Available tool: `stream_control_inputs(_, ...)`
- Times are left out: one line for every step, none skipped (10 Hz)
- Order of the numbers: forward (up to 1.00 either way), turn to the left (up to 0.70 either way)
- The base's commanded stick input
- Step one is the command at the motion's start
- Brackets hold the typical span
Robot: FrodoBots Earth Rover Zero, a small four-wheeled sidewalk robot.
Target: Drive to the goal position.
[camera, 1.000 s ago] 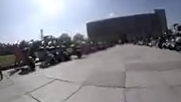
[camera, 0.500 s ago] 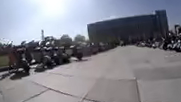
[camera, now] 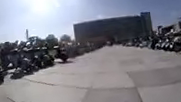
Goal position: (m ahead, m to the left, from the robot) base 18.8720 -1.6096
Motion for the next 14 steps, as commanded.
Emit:
stream_control_inputs(0.85, -0.27)
stream_control_inputs(0.85, -0.03)
stream_control_inputs(0.85, 0.00)
stream_control_inputs(0.85, 0.00)
stream_control_inputs(0.85, 0.00)
stream_control_inputs(0.85, 0.00)
stream_control_inputs(0.85, 0.00)
stream_control_inputs(0.85, 0.00)
stream_control_inputs(0.85, 0.00)
stream_control_inputs(0.85, 0.00)
stream_control_inputs(0.85, 0.00)
stream_control_inputs(0.85, 0.00)
stream_control_inputs(0.85, 0.00)
stream_control_inputs(0.85, -0.26)
